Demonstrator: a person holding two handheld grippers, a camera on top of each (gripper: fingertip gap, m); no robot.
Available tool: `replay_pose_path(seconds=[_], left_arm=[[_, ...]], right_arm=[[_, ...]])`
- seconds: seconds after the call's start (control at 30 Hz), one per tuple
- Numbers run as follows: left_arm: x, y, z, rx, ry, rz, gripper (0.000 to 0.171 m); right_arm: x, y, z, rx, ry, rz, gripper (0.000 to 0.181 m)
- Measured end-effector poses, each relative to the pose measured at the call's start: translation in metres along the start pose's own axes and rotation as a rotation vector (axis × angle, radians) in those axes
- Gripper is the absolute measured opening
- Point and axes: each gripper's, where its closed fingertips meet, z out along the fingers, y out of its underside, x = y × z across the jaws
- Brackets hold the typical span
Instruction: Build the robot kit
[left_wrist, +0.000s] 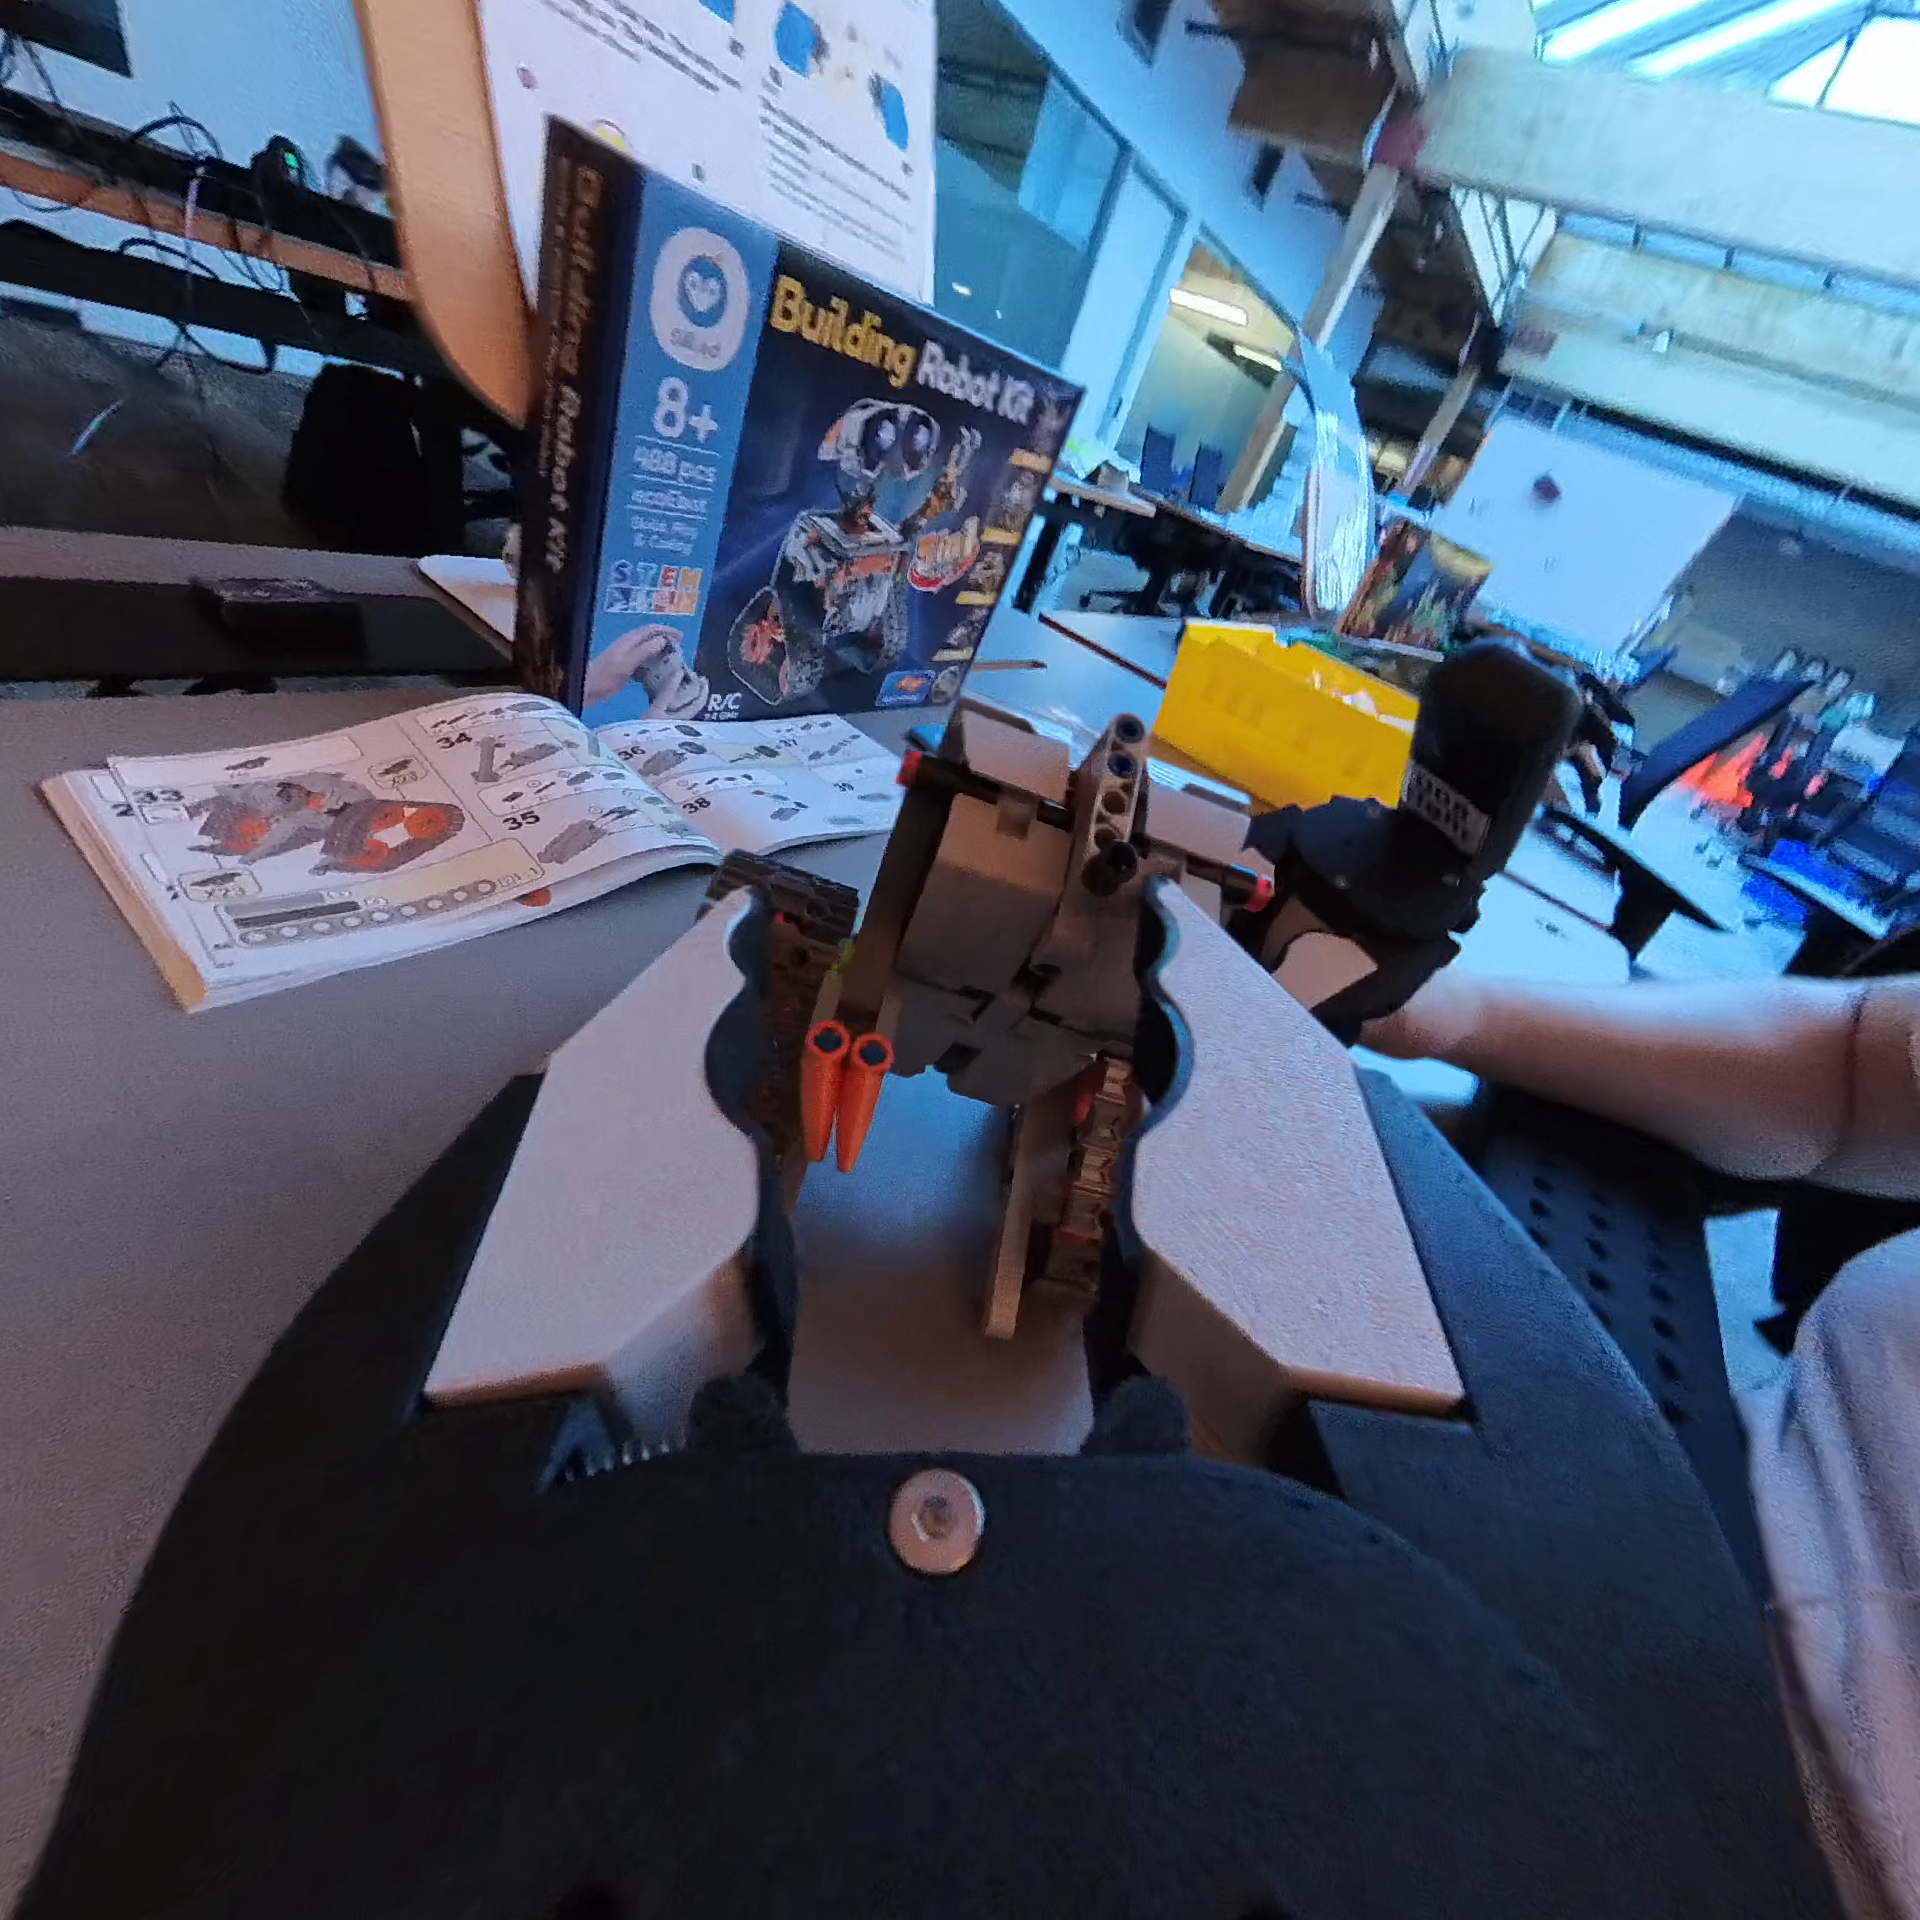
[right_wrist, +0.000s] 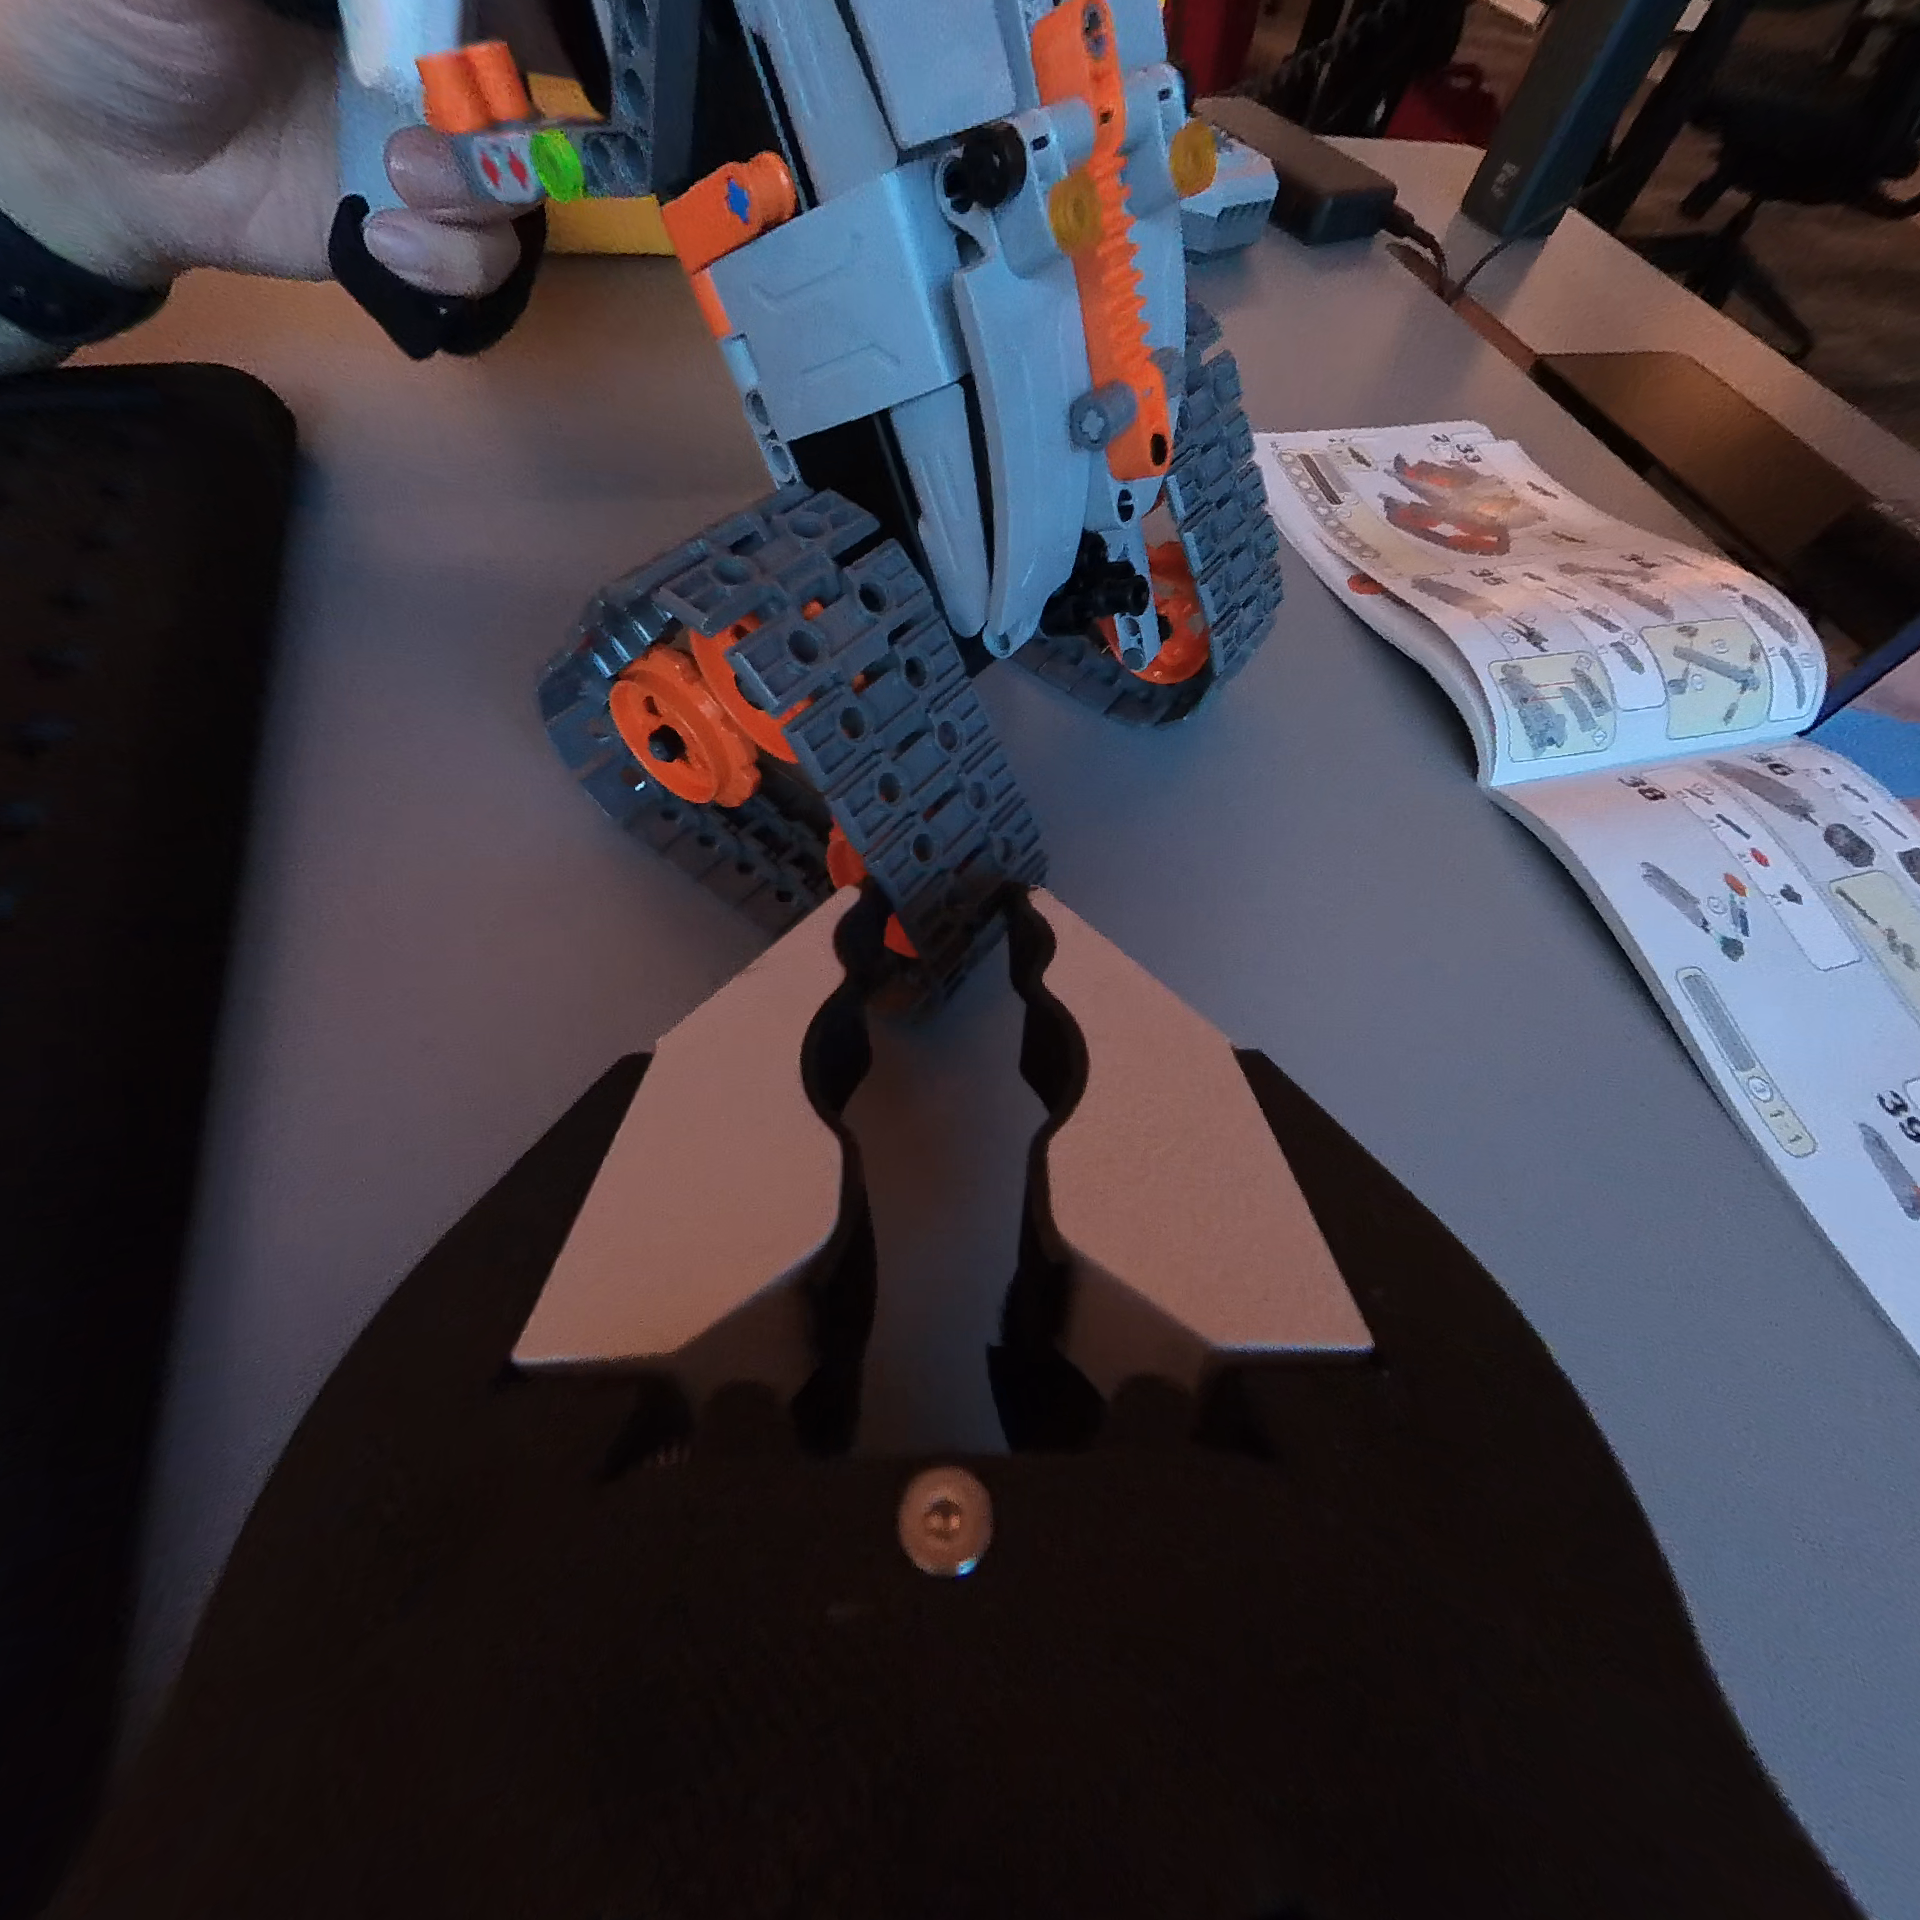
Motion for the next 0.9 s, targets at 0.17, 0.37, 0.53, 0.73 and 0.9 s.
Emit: replay_pose_path(seconds=[0.17, 0.37, 0.53, 0.73, 0.9], left_arm=[[-0.025, -0.009, -0.01, 0.038, -0.09, -0.031, 0.062], [-0.059, -0.03, -0.039, 0.085, -0.316, -0.069, 0.066], [-0.044, -0.063, -0.07, 0.227, -0.499, 0.079, 0.07], [-0.042, -0.058, -0.066, 0.115, -0.622, 0.304, 0.067], [-0.044, -0.044, -0.063, 0.198, -0.477, 0.188, 0.057]], right_arm=[[0.007, -0.01, 0.024, -0.015, 0.077, -0.016, 0.022], [0.01, -0.018, 0.06, -0.08, 0.133, -0.146, 0.024], [0.006, -0.017, 0.056, -0.071, 0.168, -0.262, 0.029], [0.019, -0.02, 0.053, -0.042, 0.189, -0.184, 0.029], [0.003, -0.039, 0.057, 0.047, 0.095, -0.069, 0.029]])
